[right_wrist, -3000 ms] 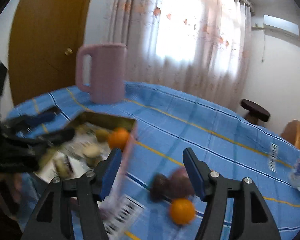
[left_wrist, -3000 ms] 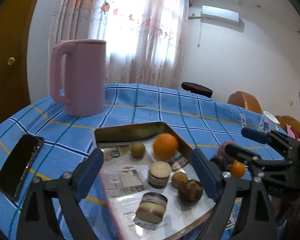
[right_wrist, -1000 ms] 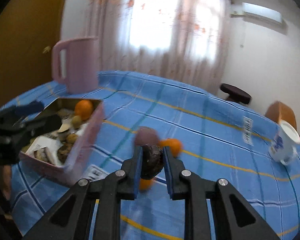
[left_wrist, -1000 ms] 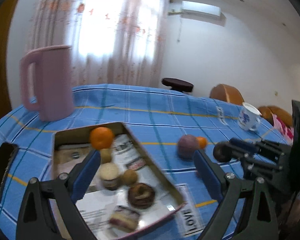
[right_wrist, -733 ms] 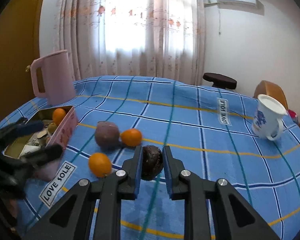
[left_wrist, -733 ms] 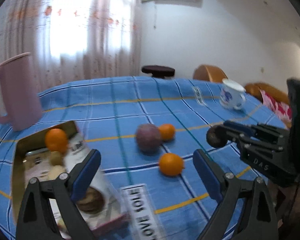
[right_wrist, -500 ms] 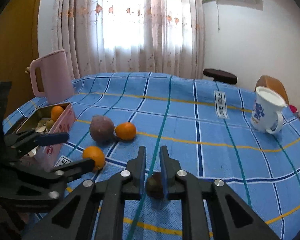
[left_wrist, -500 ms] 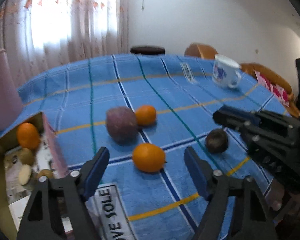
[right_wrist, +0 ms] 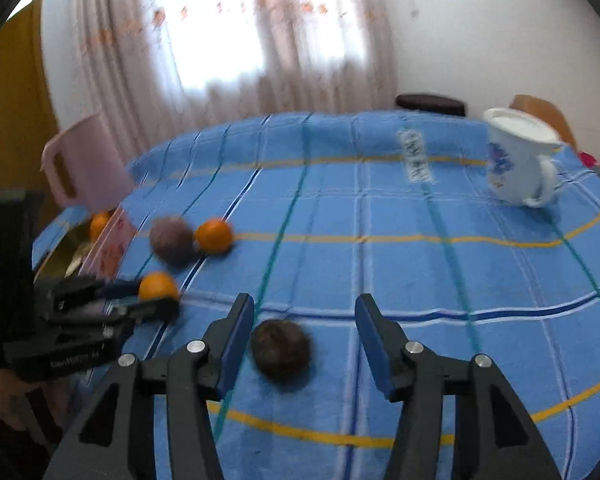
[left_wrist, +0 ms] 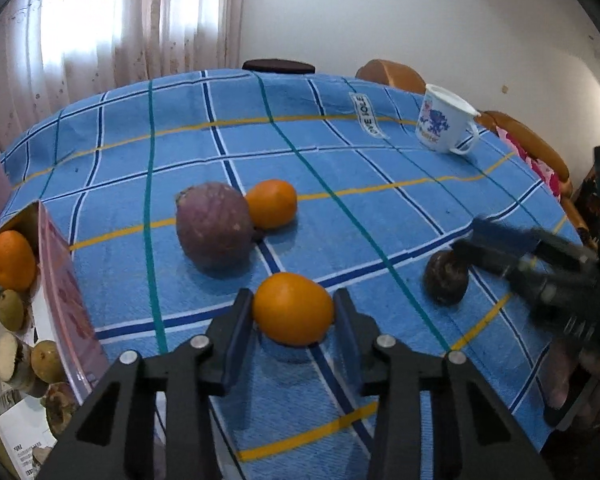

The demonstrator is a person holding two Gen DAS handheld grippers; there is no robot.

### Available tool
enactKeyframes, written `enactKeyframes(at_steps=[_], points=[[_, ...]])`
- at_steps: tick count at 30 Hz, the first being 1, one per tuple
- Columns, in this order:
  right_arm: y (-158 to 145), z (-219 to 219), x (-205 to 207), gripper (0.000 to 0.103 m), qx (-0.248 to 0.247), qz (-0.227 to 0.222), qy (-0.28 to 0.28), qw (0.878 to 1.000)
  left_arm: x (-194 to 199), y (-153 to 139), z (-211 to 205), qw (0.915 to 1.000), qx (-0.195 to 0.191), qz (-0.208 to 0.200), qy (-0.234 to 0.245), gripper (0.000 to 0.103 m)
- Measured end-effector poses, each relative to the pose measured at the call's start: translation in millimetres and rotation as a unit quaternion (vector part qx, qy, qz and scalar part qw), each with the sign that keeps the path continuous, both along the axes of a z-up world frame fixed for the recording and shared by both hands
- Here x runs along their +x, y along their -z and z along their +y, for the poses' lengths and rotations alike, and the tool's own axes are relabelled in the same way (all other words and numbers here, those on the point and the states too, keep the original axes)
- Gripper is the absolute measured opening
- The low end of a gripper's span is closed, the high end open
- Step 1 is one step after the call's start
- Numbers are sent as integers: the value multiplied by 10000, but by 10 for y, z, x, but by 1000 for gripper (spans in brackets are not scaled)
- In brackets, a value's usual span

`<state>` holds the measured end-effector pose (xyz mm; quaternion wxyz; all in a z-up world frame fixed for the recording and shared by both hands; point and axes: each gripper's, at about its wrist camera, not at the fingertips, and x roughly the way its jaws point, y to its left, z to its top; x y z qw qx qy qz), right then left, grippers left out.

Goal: Organize fruits
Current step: 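Grasp the dark brown round fruit with the right gripper while the left grasps a small orange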

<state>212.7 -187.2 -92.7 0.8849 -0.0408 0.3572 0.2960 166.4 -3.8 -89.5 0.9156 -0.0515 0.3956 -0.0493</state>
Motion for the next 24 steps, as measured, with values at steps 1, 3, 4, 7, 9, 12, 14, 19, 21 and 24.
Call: enactKeyframes(at_steps=[1, 3, 4, 7, 9, 12, 14, 19, 21, 24], points=[[29, 71, -13, 55, -141, 44, -83, 9999, -19, -17, 5, 10000, -14, -65, -6, 42], [54, 144, -38, 54, -348, 33, -129, 9993, -65, -55, 23, 9998, 10, -199, -43, 42], [63, 168, -43, 54, -411, 23, -152, 9990, -86, -75, 27, 9996, 21, -274, -67, 42], [82, 187, -48, 47, -586, -18, -104, 9982, -131, -123, 28, 9988, 68, -463, -132, 42], [83, 191, -59, 36, -739, -117, -65, 9972, -164, -155, 34, 9980, 107, -587, -189, 42], [83, 163, -59, 36, -728, -127, -95, 9972, -215, -198, 37, 9966, 146, -772, -234, 42], [82, 168, -59, 36, -758, -132, -103, 9970, -242, -214, 36, 9959, 177, -846, -257, 42], [102, 149, 5, 44, -665, 12, -54, 9978, -257, -224, 27, 9953, 207, -902, -279, 42], [123, 141, 37, 45, -649, 128, -48, 9978, -260, -222, 20, 9953, 212, -906, -277, 42], [180, 192, 53, 41, -756, 288, -180, 9966, -266, -227, 20, 9950, 224, -932, -281, 42]])
